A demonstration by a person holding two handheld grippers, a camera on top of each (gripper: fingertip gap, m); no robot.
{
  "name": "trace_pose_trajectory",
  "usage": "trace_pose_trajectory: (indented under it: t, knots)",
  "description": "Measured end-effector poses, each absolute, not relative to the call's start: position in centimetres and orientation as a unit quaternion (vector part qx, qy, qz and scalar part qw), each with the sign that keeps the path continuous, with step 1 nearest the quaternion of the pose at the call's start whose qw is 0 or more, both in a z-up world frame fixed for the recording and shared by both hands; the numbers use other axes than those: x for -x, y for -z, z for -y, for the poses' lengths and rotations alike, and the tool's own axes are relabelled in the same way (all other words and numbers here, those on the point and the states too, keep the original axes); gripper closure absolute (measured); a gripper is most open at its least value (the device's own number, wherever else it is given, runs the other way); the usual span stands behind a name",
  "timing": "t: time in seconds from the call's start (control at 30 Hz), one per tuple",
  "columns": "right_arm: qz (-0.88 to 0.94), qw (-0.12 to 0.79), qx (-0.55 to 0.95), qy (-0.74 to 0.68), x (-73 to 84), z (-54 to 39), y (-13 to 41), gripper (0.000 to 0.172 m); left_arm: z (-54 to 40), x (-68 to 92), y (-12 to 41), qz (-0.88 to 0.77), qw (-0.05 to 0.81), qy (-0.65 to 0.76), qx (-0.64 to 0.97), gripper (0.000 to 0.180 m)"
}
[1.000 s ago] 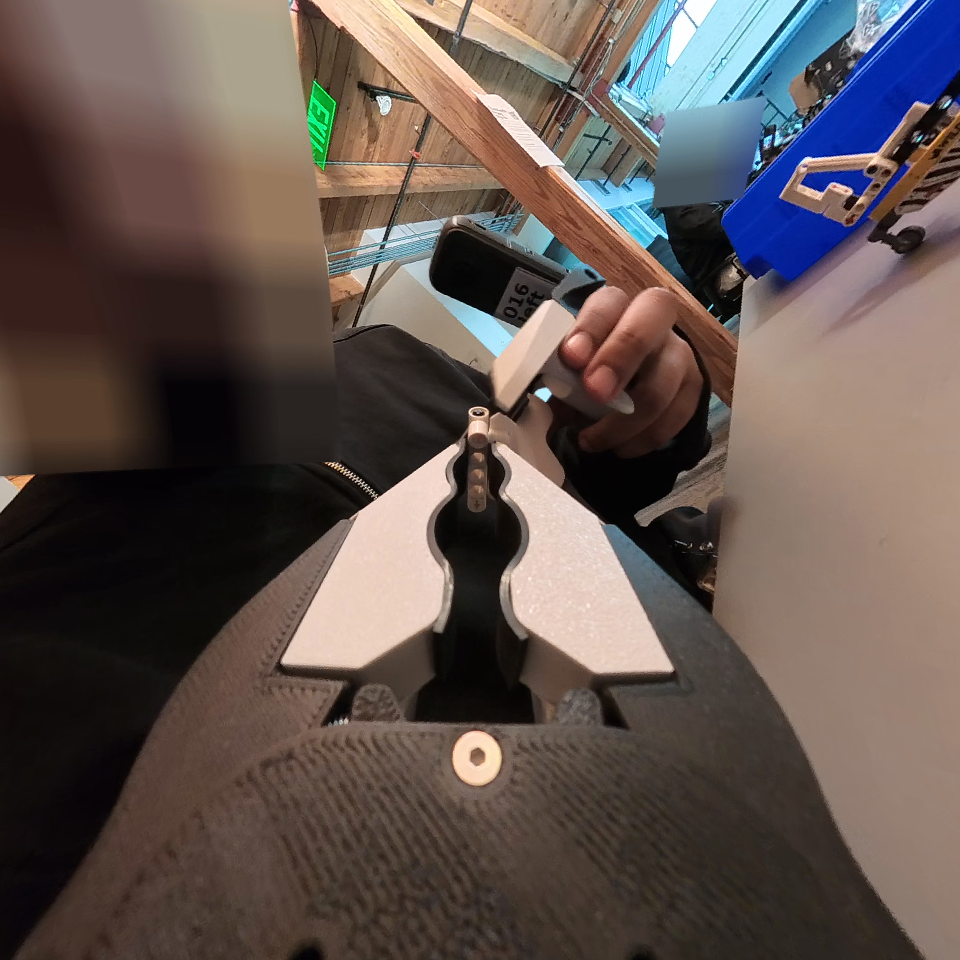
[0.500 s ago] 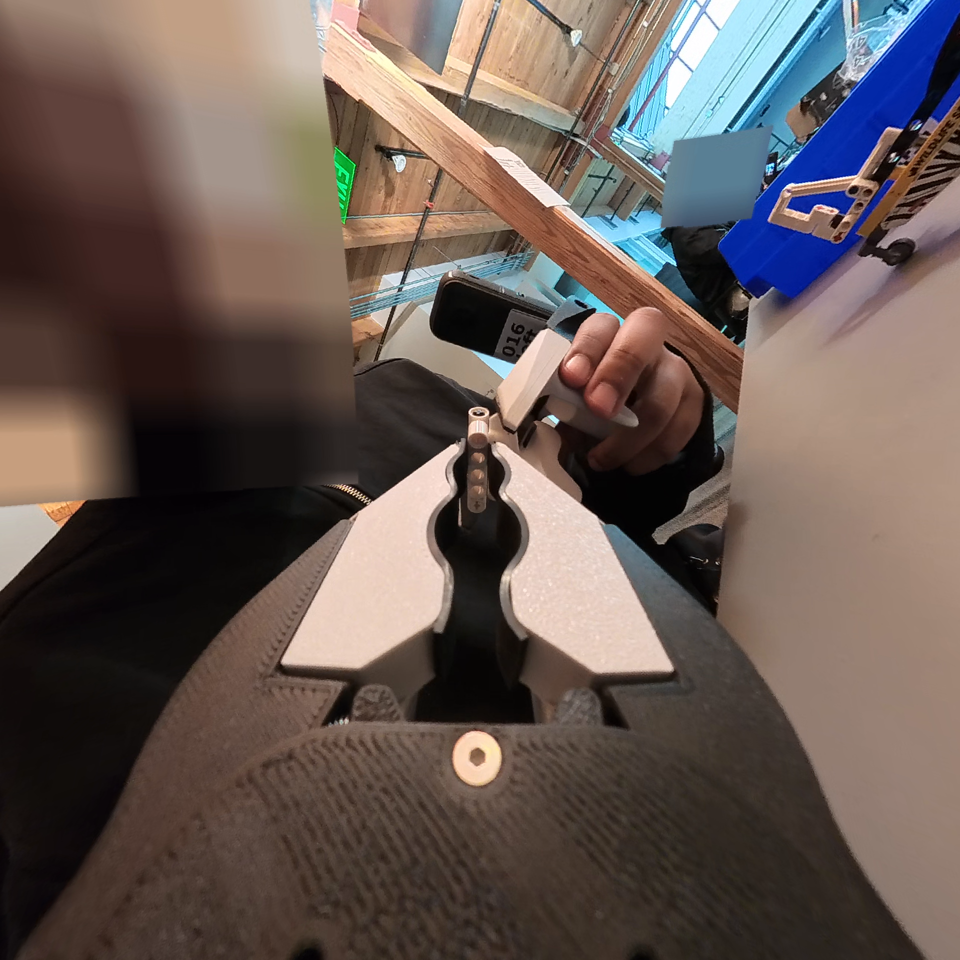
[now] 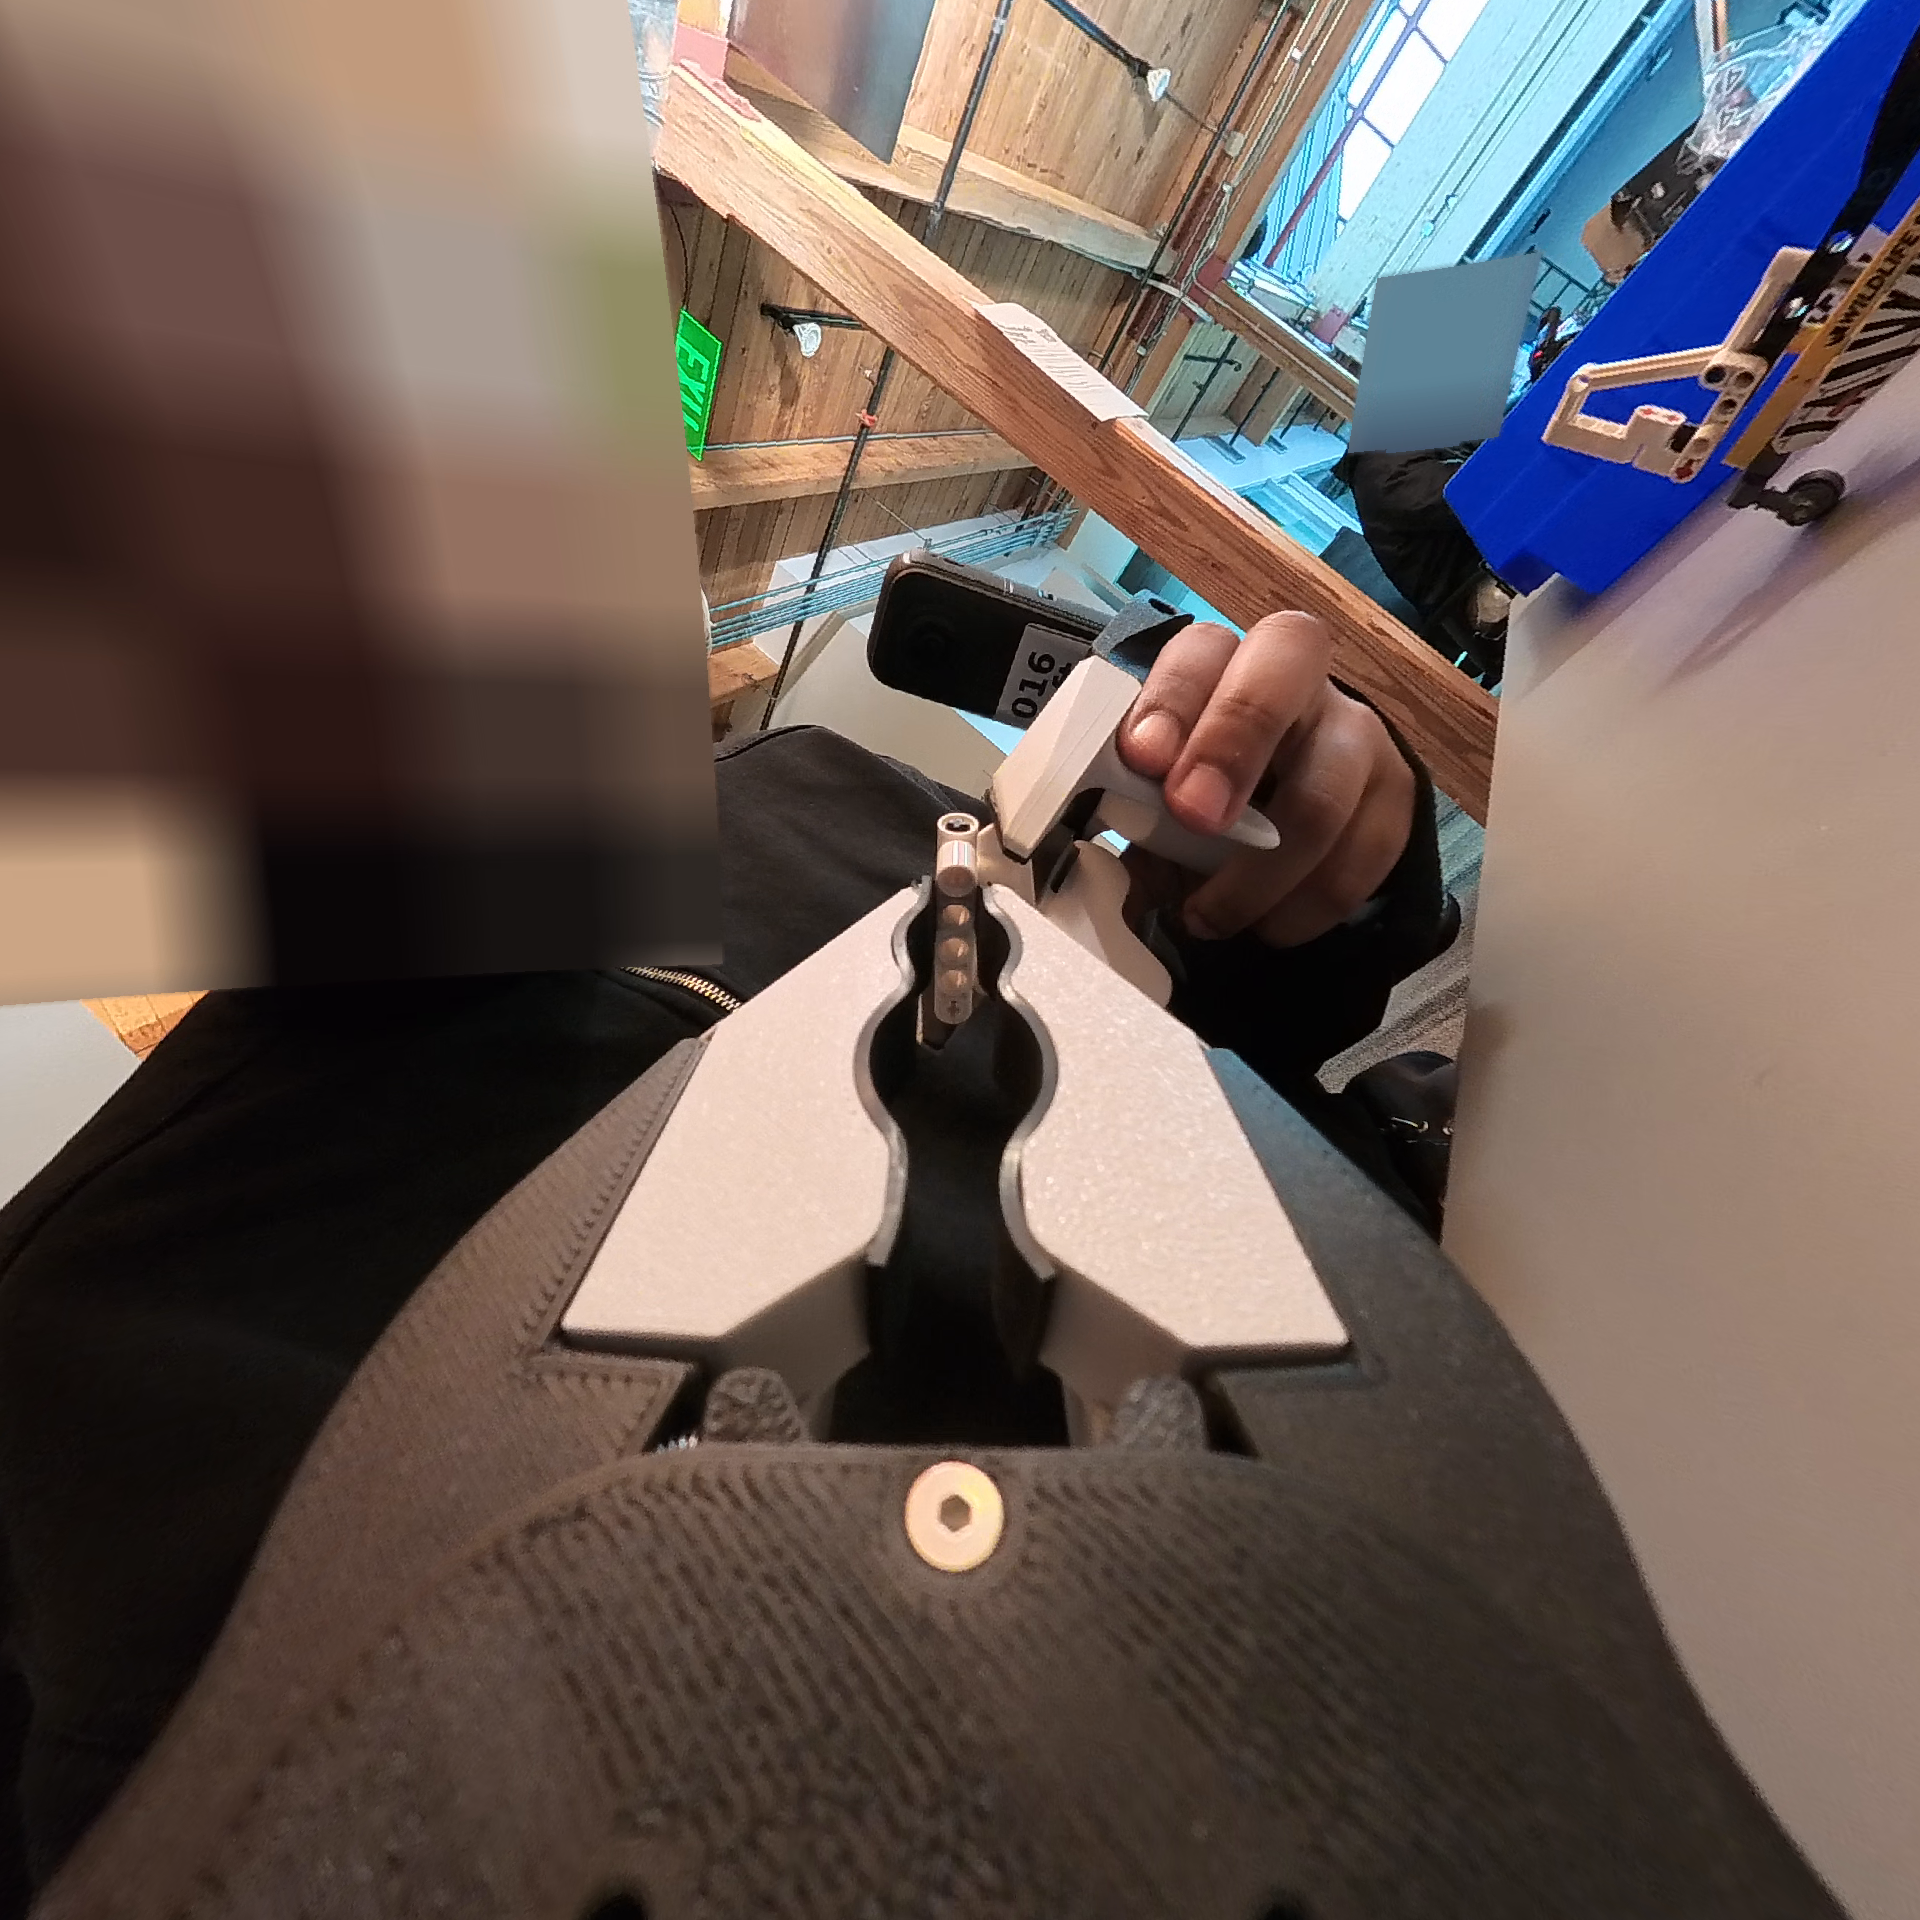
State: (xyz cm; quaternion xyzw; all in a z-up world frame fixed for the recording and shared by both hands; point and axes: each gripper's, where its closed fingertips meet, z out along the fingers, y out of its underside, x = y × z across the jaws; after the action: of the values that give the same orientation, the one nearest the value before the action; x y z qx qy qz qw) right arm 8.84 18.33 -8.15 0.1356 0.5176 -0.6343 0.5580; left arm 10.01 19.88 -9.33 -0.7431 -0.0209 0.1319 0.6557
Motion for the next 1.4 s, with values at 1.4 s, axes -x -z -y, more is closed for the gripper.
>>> trace_pose_trajectory:
  t: [1.4]
  knots:
    - [-0.506,0.551,-0.162,0.644,-7.9,-17.9,8.4,0.167,-19.4,-8.9,9.4,0.040,0.674,-0.130,0.726,0.136]
